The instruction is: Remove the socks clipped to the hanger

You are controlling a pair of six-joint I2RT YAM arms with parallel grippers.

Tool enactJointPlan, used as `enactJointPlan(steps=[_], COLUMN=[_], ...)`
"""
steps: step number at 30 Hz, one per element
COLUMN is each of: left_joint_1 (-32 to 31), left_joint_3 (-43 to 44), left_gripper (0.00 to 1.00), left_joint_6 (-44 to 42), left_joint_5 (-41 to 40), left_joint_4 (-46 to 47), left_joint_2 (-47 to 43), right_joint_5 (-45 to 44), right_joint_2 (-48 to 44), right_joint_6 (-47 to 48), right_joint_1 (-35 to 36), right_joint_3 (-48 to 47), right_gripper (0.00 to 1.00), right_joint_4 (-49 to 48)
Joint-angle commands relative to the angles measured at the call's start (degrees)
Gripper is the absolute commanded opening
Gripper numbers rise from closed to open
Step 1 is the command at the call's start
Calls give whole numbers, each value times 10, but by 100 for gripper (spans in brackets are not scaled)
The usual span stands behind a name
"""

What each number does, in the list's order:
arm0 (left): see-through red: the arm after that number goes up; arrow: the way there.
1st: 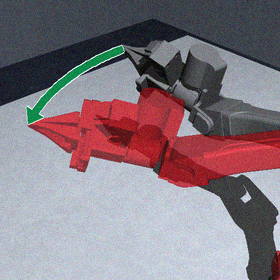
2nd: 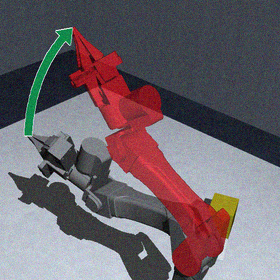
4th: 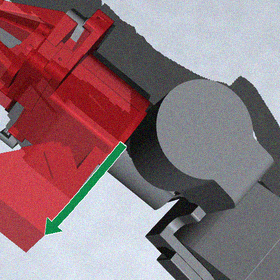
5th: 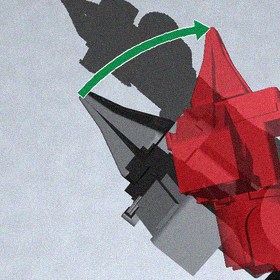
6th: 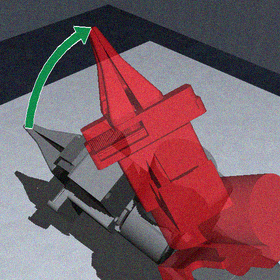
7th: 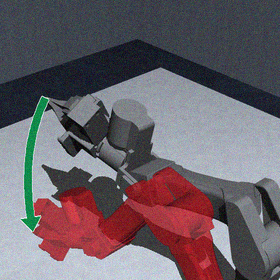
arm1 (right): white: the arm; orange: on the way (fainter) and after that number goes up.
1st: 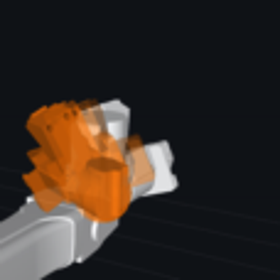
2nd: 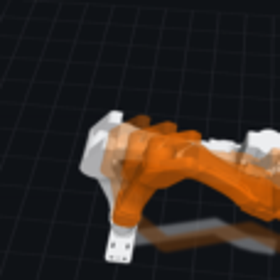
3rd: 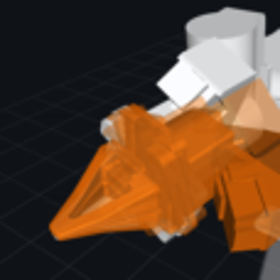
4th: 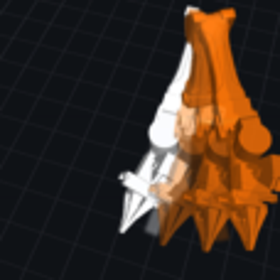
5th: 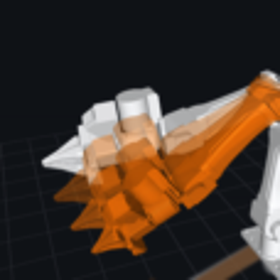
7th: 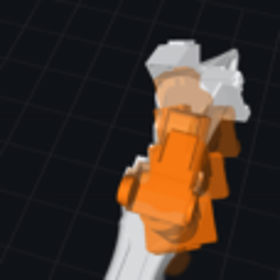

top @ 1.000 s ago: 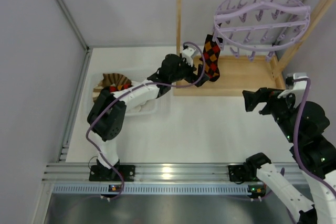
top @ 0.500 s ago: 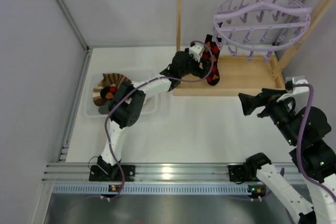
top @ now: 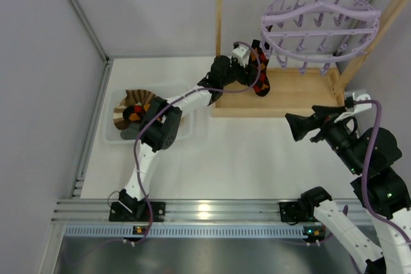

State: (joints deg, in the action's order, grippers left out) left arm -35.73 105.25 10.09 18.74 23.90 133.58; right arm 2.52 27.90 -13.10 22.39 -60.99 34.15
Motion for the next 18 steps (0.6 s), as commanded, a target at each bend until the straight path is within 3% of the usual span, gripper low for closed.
enactJointPlan(steps=[1, 2, 3, 5, 7, 18], left_joint_1=[-2, -2, -4, -11, -22, -123], left_joint_3=[17, 11, 4, -25, -64, -263], left_gripper=[49, 30, 22, 8, 0, 0], left_joint_6=[17, 17, 14, 5, 3, -16], left_joint_5=[8, 2, -3, -41, -98, -407], left_joint_4=[55, 55, 55, 55, 55, 53], left_joint_2=[-11, -22, -28, -43, -74, -249], right_joint_5=[17, 17, 17, 19, 20, -1], right_joint_2=[8, 8, 8, 8, 7, -8], right_joint_6=[-7, -9, -10, -15, -18, -30], right_joint_1=[3, 2, 2, 2, 2, 2], right_joint_3=[1, 1, 1, 0, -1, -41], right_gripper=[99, 100, 99, 100, 99, 99], right_joint_4=[-43, -44, -44, -48, -52, -33])
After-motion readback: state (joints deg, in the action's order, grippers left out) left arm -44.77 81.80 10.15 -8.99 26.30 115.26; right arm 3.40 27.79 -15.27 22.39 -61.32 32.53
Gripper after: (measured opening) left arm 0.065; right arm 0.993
